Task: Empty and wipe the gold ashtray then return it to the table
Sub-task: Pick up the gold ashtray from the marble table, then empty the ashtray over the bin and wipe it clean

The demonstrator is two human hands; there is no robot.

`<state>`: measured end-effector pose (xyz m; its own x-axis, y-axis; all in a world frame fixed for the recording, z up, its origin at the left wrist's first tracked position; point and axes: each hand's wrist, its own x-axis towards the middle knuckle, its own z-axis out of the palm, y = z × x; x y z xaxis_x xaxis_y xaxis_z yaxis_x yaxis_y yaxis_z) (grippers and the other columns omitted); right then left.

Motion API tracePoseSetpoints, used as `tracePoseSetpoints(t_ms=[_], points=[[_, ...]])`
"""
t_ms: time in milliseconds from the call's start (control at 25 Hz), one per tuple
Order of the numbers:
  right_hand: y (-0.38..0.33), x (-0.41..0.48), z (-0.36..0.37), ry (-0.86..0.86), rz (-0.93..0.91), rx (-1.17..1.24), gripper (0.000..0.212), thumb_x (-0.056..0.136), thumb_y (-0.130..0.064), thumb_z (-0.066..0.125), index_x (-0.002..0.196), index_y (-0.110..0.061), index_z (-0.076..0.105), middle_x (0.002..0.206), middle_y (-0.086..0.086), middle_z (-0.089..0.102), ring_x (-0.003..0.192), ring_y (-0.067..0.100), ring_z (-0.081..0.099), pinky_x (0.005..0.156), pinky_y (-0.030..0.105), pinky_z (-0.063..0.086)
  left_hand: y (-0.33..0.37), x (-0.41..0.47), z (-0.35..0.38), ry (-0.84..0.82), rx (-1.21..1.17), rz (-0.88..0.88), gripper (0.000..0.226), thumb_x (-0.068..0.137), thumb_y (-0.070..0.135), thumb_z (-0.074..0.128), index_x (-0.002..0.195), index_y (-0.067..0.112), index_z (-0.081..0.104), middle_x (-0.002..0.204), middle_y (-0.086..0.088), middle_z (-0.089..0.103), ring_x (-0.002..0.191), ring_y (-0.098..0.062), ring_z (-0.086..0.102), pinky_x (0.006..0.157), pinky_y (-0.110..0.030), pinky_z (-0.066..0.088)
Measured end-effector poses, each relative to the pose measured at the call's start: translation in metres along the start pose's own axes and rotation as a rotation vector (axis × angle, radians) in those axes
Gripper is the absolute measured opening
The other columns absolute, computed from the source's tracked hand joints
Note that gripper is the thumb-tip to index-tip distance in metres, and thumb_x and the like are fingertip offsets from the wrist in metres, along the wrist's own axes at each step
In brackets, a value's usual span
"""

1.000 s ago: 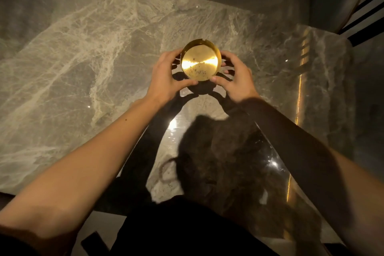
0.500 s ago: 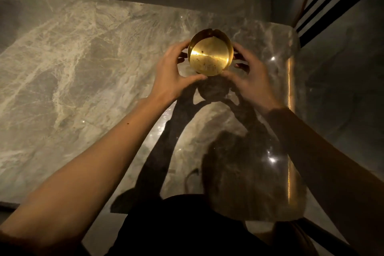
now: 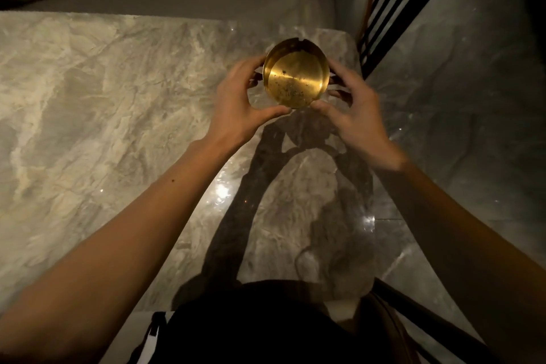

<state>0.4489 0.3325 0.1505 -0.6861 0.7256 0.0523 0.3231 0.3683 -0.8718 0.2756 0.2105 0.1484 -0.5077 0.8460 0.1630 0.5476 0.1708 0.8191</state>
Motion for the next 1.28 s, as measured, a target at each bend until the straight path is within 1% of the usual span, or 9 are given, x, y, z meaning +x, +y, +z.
tracePoseSetpoints(t_ms=[120, 280, 480, 640, 720, 920, 1080, 1200, 1280], points=[[0.003, -0.008, -0.013, 0.077, 0.017, -0.048, 0.068, 0.083, -0.024, 0.074, 0.143, -0.016, 0.043, 0.142, 0.004, 0.049, 0.128, 0.014, 0.05, 0.104, 0.03, 0.048, -0.001, 0.012, 0.016, -0.071, -0.034, 0.029, 0.083, 0.065, 0.04, 0.086, 0.136, 0.016, 0.05, 0.134, -0.003, 0.057, 0.114, -0.007, 0.054, 0.096, -0.012, 0.045], [0.015, -0.02, -0.022, 0.155, 0.067, -0.064, 0.071, 0.082, -0.026, 0.075, 0.142, -0.012, 0.042, 0.139, 0.008, 0.051, 0.126, 0.02, 0.053, 0.103, 0.041, 0.05, -0.004, 0.021, 0.04, -0.161, -0.077, 0.067, 0.084, 0.066, 0.039, 0.086, 0.138, 0.015, 0.049, 0.135, -0.005, 0.055, 0.117, -0.009, 0.054, 0.098, -0.013, 0.045], [0.041, -0.036, -0.046, 0.151, 0.131, 0.049, 0.071, 0.081, -0.019, 0.075, 0.144, -0.013, 0.041, 0.139, 0.005, 0.049, 0.124, 0.019, 0.055, 0.102, 0.041, 0.051, 0.012, 0.016, 0.074, -0.193, -0.087, 0.054, 0.086, 0.064, 0.038, 0.087, 0.138, 0.015, 0.049, 0.134, -0.005, 0.055, 0.112, -0.007, 0.054, 0.096, -0.009, 0.044], [0.089, -0.049, -0.102, 0.153, 0.164, 0.1, 0.072, 0.081, -0.014, 0.074, 0.145, -0.014, 0.041, 0.139, 0.008, 0.049, 0.117, 0.018, 0.06, 0.099, 0.039, 0.053, 0.047, 0.018, 0.139, -0.225, -0.072, 0.052, 0.085, 0.064, 0.036, 0.088, 0.138, 0.015, 0.049, 0.134, -0.006, 0.056, 0.117, -0.012, 0.055, 0.098, -0.015, 0.046], [0.122, -0.054, -0.138, 0.126, 0.154, 0.113, 0.072, 0.082, -0.015, 0.074, 0.145, -0.015, 0.039, 0.142, 0.009, 0.047, 0.116, 0.018, 0.06, 0.098, 0.037, 0.054, 0.067, 0.021, 0.181, -0.237, -0.052, 0.036, 0.086, 0.065, 0.035, 0.087, 0.139, 0.016, 0.048, 0.136, -0.005, 0.054, 0.121, -0.011, 0.053, 0.099, -0.012, 0.043], [0.197, -0.068, -0.225, 0.068, 0.197, 0.189, 0.071, 0.083, -0.016, 0.073, 0.146, -0.017, 0.039, 0.142, 0.007, 0.05, 0.119, 0.016, 0.059, 0.098, 0.033, 0.053, 0.109, 0.017, 0.294, -0.294, -0.179, -0.138, 0.083, 0.07, 0.026, 0.085, 0.142, 0.017, 0.044, 0.136, 0.003, 0.055, 0.126, -0.006, 0.052, 0.109, -0.027, 0.045], [0.251, -0.083, -0.264, 0.04, 0.247, 0.203, 0.07, 0.083, -0.014, 0.073, 0.145, -0.024, 0.039, 0.135, -0.006, 0.052, 0.113, 0.013, 0.061, 0.091, 0.029, 0.055, 0.132, 0.013, 0.356, -0.336, -0.333, -0.378, 0.062, 0.083, 0.006, 0.072, 0.139, 0.017, 0.047, 0.121, 0.017, 0.058, 0.11, 0.011, 0.056, 0.1, -0.014, 0.046], [0.288, -0.088, -0.266, 0.018, 0.284, 0.201, 0.073, 0.084, -0.007, 0.071, 0.146, -0.027, 0.037, 0.136, -0.007, 0.049, 0.101, 0.013, 0.068, 0.084, 0.021, 0.057, 0.121, 0.013, 0.396, -0.27, -0.396, -0.55, 0.052, 0.09, 0.007, 0.063, 0.139, 0.012, 0.046, 0.132, 0.0, 0.061, 0.12, -0.007, 0.058, 0.104, -0.029, 0.049], [0.311, -0.089, -0.258, 0.01, 0.307, 0.208, 0.071, 0.086, -0.003, 0.068, 0.147, -0.024, 0.037, 0.137, -0.007, 0.047, 0.1, 0.008, 0.068, 0.08, 0.013, 0.054, 0.105, 0.013, 0.42, -0.232, -0.434, -0.648, 0.05, 0.093, 0.007, 0.057, 0.141, 0.015, 0.043, 0.134, -0.002, 0.058, 0.124, -0.015, 0.056, 0.108, -0.041, 0.047]])
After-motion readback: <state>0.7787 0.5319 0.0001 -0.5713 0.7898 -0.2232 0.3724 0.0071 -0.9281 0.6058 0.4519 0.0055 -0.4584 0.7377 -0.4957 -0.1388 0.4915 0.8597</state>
